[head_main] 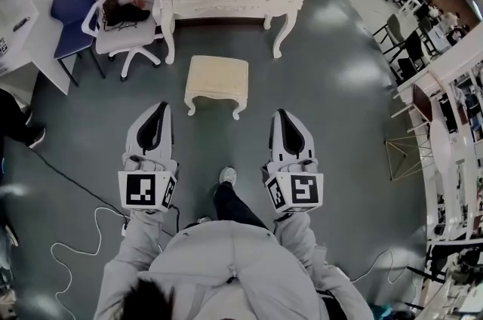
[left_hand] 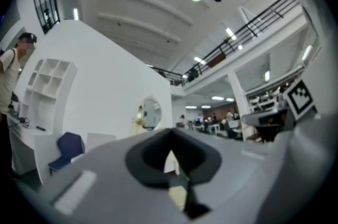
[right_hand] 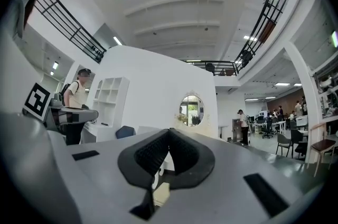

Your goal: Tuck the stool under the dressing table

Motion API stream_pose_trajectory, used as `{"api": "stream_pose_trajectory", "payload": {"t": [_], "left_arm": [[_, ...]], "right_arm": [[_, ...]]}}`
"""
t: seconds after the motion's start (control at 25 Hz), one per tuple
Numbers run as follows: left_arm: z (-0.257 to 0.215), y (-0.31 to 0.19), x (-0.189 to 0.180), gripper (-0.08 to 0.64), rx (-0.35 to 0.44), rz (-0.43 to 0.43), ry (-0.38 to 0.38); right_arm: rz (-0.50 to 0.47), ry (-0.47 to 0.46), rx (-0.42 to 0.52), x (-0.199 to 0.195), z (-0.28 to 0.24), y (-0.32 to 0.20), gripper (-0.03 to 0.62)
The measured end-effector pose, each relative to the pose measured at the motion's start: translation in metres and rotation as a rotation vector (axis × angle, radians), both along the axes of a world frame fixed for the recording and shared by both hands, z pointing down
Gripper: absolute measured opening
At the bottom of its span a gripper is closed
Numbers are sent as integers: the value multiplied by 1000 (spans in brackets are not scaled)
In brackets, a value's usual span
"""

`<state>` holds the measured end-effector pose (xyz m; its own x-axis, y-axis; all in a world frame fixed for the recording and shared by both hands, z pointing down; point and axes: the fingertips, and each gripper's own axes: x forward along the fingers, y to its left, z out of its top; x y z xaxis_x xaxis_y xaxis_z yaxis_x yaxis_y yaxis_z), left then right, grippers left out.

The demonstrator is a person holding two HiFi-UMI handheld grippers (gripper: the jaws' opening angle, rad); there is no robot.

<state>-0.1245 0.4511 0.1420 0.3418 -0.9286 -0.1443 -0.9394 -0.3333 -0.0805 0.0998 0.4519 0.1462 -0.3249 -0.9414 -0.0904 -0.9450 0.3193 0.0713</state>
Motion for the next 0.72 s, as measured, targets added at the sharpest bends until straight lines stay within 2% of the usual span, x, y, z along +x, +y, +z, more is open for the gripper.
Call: {"api": "stream_pose_trajectory", "payload": {"t": [0.36, 0.56, 0.72], "left_arm": [[-21, -101, 20, 9, 37, -30, -10], [-27, -146, 44, 9, 57, -31, -29], [-29, -176, 63, 9, 71, -22, -12]], "right_arm": [[-30, -29, 19, 20, -14, -110, 0], [-34, -32, 32, 42, -20, -154, 0], [-34, -31, 33, 60, -19, -183, 0]]}}
